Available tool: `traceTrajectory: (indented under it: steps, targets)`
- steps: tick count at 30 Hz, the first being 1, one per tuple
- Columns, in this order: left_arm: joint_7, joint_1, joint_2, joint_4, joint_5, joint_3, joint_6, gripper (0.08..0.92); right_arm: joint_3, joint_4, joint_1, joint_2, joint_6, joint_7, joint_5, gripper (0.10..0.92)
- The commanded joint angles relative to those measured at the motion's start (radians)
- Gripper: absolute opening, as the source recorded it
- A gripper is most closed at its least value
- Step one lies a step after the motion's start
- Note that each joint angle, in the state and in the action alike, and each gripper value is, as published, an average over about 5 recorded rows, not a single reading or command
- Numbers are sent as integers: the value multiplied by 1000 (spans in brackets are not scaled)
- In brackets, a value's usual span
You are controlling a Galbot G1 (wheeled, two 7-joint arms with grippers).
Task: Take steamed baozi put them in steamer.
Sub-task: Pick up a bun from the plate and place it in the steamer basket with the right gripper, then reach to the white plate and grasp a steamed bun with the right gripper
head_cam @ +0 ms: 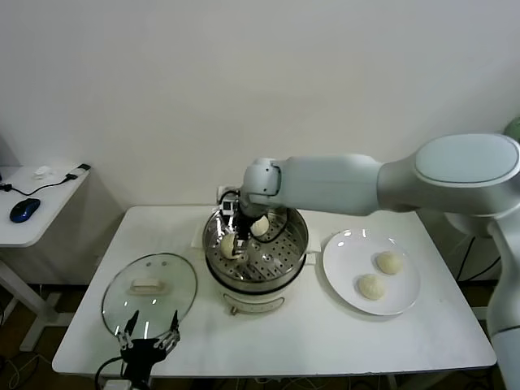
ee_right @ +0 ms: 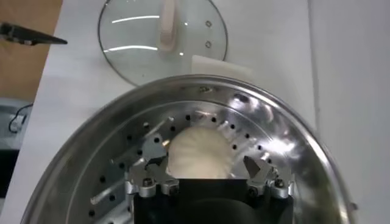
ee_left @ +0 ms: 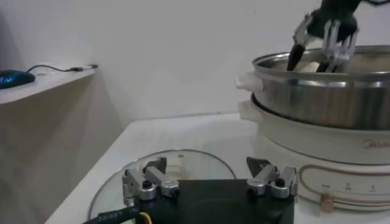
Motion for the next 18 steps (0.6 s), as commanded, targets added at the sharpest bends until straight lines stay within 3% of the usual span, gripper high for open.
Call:
traceTrajectory:
  steps: [1,5,9,14,18]
  targets:
    - [0,1,0,0,0,0,1,823,-110,43,233,-182,228,-313,-60,823]
    - [2,0,-3,-3,1,3,2,823,-253,144,396,-406,289,-400,-131,823]
    - [3,-2,-5,-4,2,4,3,823,-395,245,436,-600,292,-389,-273,823]
    - [4,-5,-13,-6,4,5,6,823,-308,278,215,-775,235,-303,-439,823]
    - [5,-5,-21,-4,12,4,8,823,-158,225,-11,-818,195,-264,-559,823]
